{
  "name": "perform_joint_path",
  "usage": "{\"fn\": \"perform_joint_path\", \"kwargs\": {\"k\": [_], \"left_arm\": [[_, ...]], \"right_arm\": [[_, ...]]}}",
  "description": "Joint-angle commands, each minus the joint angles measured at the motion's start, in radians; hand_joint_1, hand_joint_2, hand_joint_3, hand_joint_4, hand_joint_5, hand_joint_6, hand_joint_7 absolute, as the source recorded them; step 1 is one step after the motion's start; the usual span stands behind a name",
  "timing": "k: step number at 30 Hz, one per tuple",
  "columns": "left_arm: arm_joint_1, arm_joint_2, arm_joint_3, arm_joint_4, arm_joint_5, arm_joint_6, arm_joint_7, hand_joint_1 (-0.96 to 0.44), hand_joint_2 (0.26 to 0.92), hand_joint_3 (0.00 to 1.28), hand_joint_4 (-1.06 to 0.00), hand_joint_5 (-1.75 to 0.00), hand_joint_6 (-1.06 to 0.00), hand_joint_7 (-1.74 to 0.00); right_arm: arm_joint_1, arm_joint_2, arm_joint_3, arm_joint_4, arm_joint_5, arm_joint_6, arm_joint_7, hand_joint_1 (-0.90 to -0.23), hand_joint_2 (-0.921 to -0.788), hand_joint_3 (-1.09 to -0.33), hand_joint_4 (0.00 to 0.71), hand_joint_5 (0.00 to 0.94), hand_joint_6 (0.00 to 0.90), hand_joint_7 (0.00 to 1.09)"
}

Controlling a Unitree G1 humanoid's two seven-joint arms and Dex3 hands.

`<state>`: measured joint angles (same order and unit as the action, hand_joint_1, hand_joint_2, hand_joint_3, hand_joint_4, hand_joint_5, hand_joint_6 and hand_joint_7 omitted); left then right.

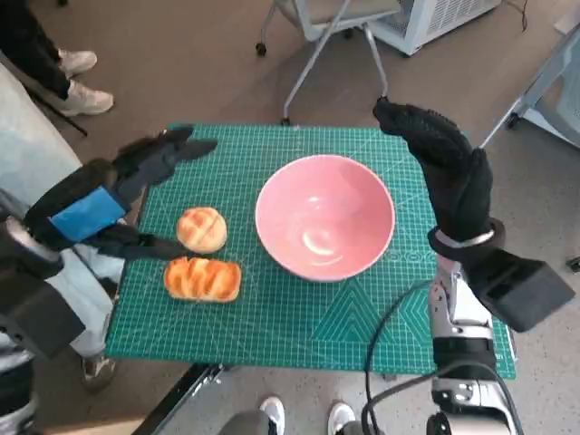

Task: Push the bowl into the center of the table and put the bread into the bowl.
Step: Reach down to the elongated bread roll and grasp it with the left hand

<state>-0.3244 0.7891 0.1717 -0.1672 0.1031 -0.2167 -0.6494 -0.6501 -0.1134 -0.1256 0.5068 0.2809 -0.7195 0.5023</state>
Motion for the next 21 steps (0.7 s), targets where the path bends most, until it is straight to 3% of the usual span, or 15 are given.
{"fn": "perform_joint_path", "kwargs": {"k": [1,7,21], "left_arm": [[0.052,0.051,-0.013,-0.068,0.059,0.039,-0.017,-0.16,0.688,0.00,-0.22,0.00,-0.29,-0.15],[0.094,0.079,-0.047,-0.147,0.112,0.137,-0.051,-0.12,0.675,0.00,-0.24,0.00,-0.37,-0.06],[0.131,0.096,-0.177,-0.208,0.204,0.278,-0.138,-0.02,0.652,0.00,-0.23,0.00,-0.37,-0.01]], "right_arm": [[0.000,-0.001,-0.002,0.024,0.009,0.016,0.004,-0.675,-0.921,-0.760,0.183,0.000,0.014,0.58],[-0.007,0.000,-0.002,0.031,0.015,0.020,0.009,-0.669,-0.921,-0.762,0.182,0.000,0.012,0.58],[-0.025,-0.003,-0.002,0.067,0.029,0.013,0.028,-0.669,-0.921,-0.763,0.182,0.000,0.008,0.59]]}}
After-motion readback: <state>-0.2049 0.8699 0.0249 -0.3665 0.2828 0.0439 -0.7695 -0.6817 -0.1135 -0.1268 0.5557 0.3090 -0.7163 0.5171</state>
